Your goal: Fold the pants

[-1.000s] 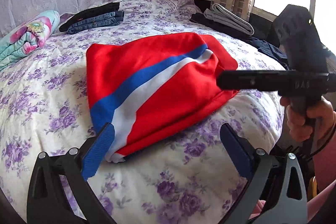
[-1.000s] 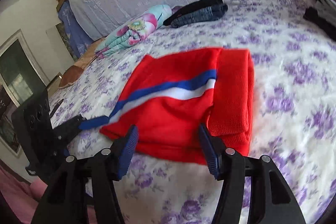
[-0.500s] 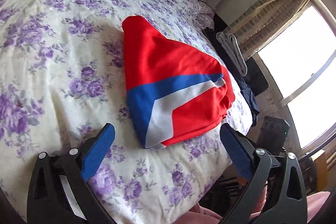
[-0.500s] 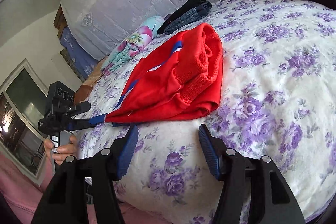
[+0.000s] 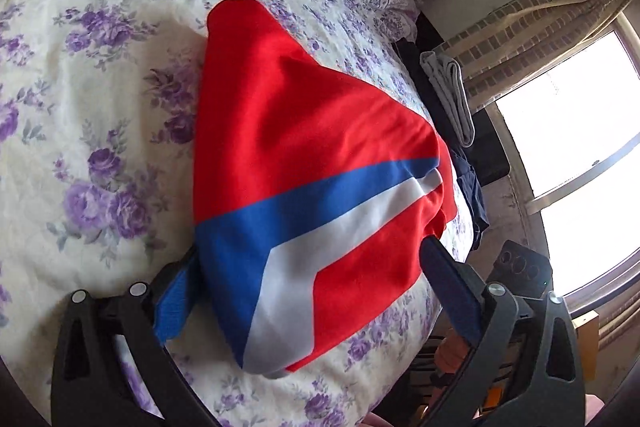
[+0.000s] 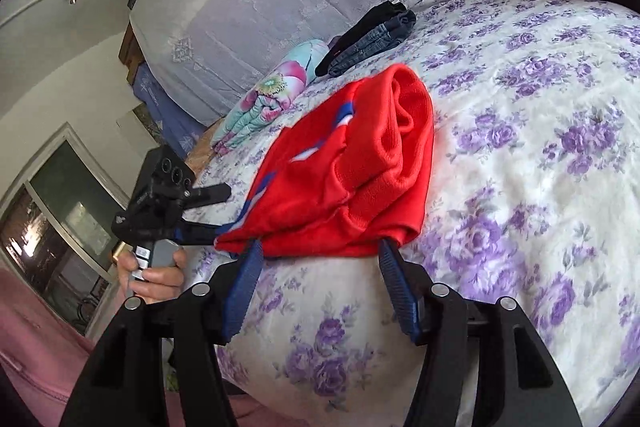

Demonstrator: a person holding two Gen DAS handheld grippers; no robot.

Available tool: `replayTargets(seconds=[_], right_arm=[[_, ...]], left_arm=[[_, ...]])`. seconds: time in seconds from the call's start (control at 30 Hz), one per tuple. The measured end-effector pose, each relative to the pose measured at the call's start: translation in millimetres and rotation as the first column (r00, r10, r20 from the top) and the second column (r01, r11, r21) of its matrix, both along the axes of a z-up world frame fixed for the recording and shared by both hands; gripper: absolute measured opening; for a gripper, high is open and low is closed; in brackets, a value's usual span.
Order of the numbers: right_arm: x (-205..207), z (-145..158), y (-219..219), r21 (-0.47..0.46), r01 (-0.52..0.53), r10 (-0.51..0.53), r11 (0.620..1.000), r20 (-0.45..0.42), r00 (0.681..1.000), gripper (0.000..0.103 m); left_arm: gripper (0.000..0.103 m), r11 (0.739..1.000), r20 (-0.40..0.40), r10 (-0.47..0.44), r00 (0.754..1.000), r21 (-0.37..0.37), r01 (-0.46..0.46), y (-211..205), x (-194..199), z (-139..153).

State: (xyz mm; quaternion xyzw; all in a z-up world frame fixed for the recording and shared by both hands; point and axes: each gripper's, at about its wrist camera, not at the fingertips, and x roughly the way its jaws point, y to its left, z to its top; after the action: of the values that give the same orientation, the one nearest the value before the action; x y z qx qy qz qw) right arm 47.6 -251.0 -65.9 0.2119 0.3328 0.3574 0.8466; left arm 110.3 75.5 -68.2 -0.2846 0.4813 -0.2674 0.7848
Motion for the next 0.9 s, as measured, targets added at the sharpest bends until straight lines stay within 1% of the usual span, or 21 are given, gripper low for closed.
replayTargets(seconds=[0.07,0.13,0.17,0.2,0.27,0.3,0.33,0.37,0.43,0.47,0.5,0.63,0.7,0.8,0.9], right_arm=[[10.2,11.8,-11.0,0.060,0.012,-0.013,0.998,0.014,1.000,0.062],[21.1,22.3,-22.7,0.099,0.031,-0.034,0.995,0.026,0.999,0.071],[27.8,25.5,-27.2,0.103,0.041,-0.044,0.994,0.022,0.999,0.076],[37.0,27.0,-29.9,0.093,0.045,-0.046,0.995,0.010,0.999,0.077],[60.0,24.2,-30.1,0.036,0.046,-0.045,0.998,-0.031,0.999,0.077],[73.2,19.7,-28.7,0.001,0.043,-0.043,0.999,-0.068,0.997,0.077],[85.6,14.6,-25.2,-0.013,0.021,-0.022,1.000,-0.111,0.994,0.077],[97.9,7.3,-20.4,0.000,-0.020,0.019,1.000,-0.164,0.986,0.077],[116.9,-3.5,-7.2,0.042,-0.106,0.113,0.993,-0.238,0.965,0.077],[124.2,-5.7,0.9,0.043,-0.141,0.148,0.989,-0.246,0.958,0.077],[129.1,-4.6,7.9,0.030,-0.157,0.160,0.987,-0.241,0.957,0.078],[137.2,-2.7,28.6,-0.004,-0.193,0.187,0.981,-0.231,0.955,0.078],[135.5,-1.7,31.4,-0.004,-0.190,0.184,0.982,-0.223,0.957,0.078],[131.1,-2.4,27.4,0.025,-0.175,0.176,0.984,-0.221,0.959,0.074],[124.4,-4.1,20.4,0.079,-0.192,0.205,0.978,-0.239,0.949,0.073]], left_arm=[[0.098,1.000,0.007,-0.021,1.000,0.003,0.021,-6.3,3.7,1.9],[0.098,0.999,0.023,-0.046,0.999,0.020,0.045,-10.3,3.1,4.1],[0.098,0.998,0.032,-0.060,0.998,0.029,0.059,-10.8,2.2,4.6],[0.098,0.997,0.037,-0.076,0.996,0.036,0.074,-11.2,0.9,4.3],[0.098,0.994,0.048,-0.103,0.993,0.044,0.101,-10.0,-3.5,3.1],[0.098,0.993,0.053,-0.112,0.992,0.047,0.110,-9.5,-5.0,2.9],[0.098,0.992,0.059,-0.119,0.991,0.052,0.116,-9.1,-6.3,3.0],[0.098,0.991,0.065,-0.124,0.990,0.061,0.120,-9.2,-7.4,3.2],[0.098,0.989,0.079,-0.128,0.989,0.088,0.121,-12.4,-8.4,3.6],[0.098,0.987,0.088,-0.129,0.988,0.104,0.120,-14.7,-8.6,3.6],[0.098,0.985,0.098,-0.132,0.986,0.125,0.119,-18.1,-9.0,3.8],[0.098,0.966,0.143,-0.144,0.979,0.237,0.107,-32.8,-12.9,5.7],[0.098,0.956,0.155,-0.144,0.977,0.276,0.097,-38.3,-14.0,6.3],[0.098,0.948,0.162,-0.142,0.977,0.306,0.087,-40.8,-16.5,6.3],[0.098,0.945,0.161,-0.139,0.977,0.315,0.082,-41.5,-15.5,7.0]])
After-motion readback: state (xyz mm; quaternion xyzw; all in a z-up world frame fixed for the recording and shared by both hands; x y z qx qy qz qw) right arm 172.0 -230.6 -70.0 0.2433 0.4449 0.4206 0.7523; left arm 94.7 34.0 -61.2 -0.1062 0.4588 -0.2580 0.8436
